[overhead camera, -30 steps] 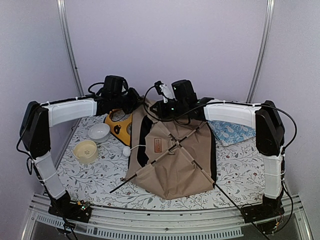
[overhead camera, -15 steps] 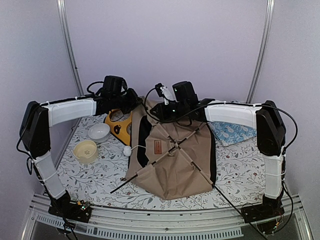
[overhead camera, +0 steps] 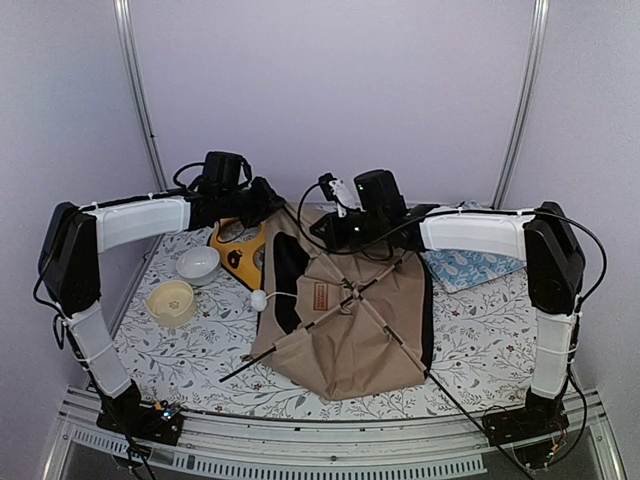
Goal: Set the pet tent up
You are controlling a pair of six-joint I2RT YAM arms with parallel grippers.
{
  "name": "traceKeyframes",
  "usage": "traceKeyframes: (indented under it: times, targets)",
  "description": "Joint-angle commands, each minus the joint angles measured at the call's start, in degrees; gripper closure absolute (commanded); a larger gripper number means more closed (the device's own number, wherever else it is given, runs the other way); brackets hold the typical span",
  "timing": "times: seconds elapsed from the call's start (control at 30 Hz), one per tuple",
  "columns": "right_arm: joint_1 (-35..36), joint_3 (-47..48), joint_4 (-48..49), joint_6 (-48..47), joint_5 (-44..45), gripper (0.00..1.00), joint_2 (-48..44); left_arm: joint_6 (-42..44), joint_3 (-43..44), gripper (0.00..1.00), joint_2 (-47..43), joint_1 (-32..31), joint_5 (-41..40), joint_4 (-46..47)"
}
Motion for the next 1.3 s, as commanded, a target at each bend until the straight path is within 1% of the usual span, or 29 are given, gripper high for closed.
traceKeyframes:
  times: [0.0,0.2,0.23,0.27,0.4,0.53,0.6,0.7,0.77,1.0,1.17,1.27]
  targets:
    - [0.3,-4.07,0.17,-0.37,0.18,1.0,-3.78,2.32,-0.71,1.0,-1.71,3.78,0.67,3.95]
    - [0.37,-3.14,0.28,0.19,-0.27,1.0,-2.23,3.4,-0.54,1.0,-0.36,5.89,6.06,5.35]
    - [0.29,-2.74,0.27,0.43,-0.06,1.0,-1.95,3.6,-0.63,0.95,-0.32,5.94,6.62,5.55]
    - [0.28,-2.28,0.27,0.82,0.31,1.0,-1.71,3.86,-0.79,0.88,-0.39,5.95,7.13,5.92]
    - [0.19,-0.69,-0.12,1.63,0.86,1.0,-0.85,4.1,-3.04,0.65,-2.86,5.67,7.42,6.44]
    - [0.19,0.14,-0.27,1.76,0.86,1.0,-0.3,3.94,-6.56,0.57,-6.55,5.77,6.44,6.46]
    - [0.18,0.49,-0.37,1.75,0.8,1.0,-0.13,3.64,-8.38,0.55,-8.37,5.76,5.98,6.5]
    - [0.19,0.84,-0.44,1.75,0.69,1.0,0.11,3.02,-10.5,0.56,-10.0,5.56,6.42,6.98]
    - [0.18,1.03,-0.49,1.68,0.54,1.0,0.15,2.73,-10.87,0.59,-10.17,5.02,6.99,7.15]
    - [0.18,1.6,-0.58,1.58,0.27,1.0,0.42,0.36,-7.96,0.66,-7.08,0.08,4.67,6.16]
    - [0.18,1.47,-0.87,1.31,0.64,1.0,0.18,-1.39,-4.92,0.77,-3.34,-3.34,1.86,4.16]
    - [0.22,1.19,-0.97,1.14,0.86,1.0,-0.18,-2.29,-3.87,0.85,-2.09,-4.11,-0.17,2.15]
